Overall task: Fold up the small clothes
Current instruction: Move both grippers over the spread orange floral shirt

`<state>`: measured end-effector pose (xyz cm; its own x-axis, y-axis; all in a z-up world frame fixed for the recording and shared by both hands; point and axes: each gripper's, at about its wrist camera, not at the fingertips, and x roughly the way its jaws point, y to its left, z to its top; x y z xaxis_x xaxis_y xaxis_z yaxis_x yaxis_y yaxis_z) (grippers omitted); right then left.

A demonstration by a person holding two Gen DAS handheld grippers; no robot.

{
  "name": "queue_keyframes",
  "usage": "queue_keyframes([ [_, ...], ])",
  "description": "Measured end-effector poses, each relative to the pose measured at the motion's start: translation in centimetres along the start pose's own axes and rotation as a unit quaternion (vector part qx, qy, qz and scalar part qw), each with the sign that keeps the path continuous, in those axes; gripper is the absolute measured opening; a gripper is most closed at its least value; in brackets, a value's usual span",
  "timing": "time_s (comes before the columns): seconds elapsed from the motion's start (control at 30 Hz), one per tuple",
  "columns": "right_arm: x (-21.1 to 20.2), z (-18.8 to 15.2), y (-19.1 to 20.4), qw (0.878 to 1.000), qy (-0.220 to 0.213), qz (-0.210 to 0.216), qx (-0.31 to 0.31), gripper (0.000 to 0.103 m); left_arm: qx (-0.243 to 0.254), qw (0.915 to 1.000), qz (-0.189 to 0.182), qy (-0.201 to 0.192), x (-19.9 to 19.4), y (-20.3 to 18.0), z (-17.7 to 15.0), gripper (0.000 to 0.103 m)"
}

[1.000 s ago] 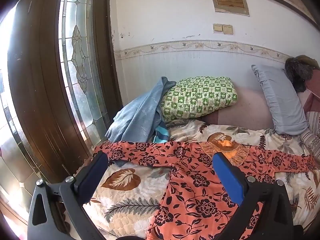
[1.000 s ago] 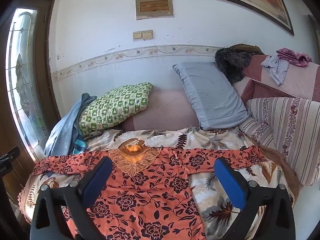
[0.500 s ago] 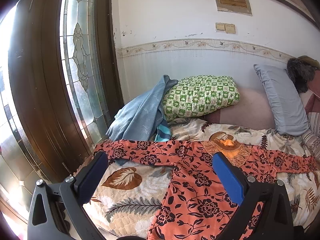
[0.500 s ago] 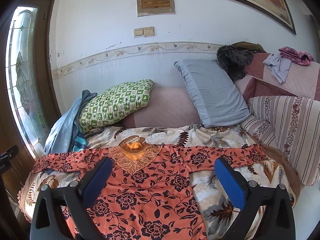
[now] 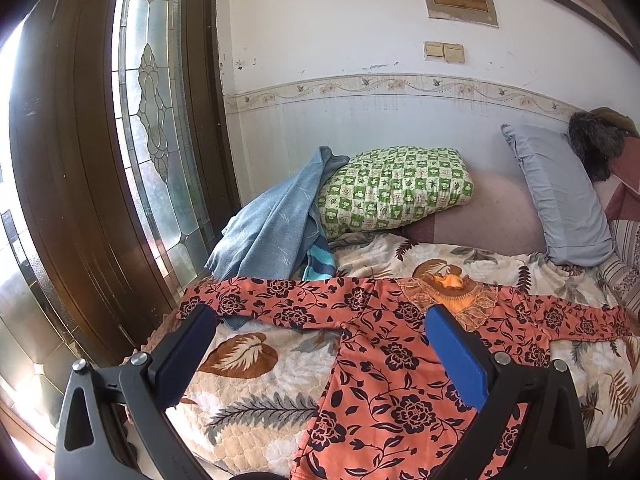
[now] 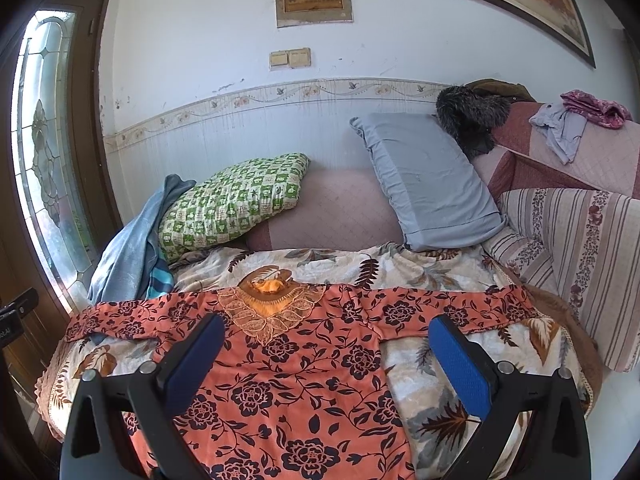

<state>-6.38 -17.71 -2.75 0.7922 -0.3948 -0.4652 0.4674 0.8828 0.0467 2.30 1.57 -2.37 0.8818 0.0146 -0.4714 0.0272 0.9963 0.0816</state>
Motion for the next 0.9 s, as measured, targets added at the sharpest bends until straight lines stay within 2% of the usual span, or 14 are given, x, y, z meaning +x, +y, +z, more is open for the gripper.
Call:
queue_keyframes([
  [0.9,-0.44,0.25,0.27,1.0,0.0,0.013,-0.002,0.103,0.01,1.0,0.0,0.0,-0.54,-0.6,-0.28,0.103],
])
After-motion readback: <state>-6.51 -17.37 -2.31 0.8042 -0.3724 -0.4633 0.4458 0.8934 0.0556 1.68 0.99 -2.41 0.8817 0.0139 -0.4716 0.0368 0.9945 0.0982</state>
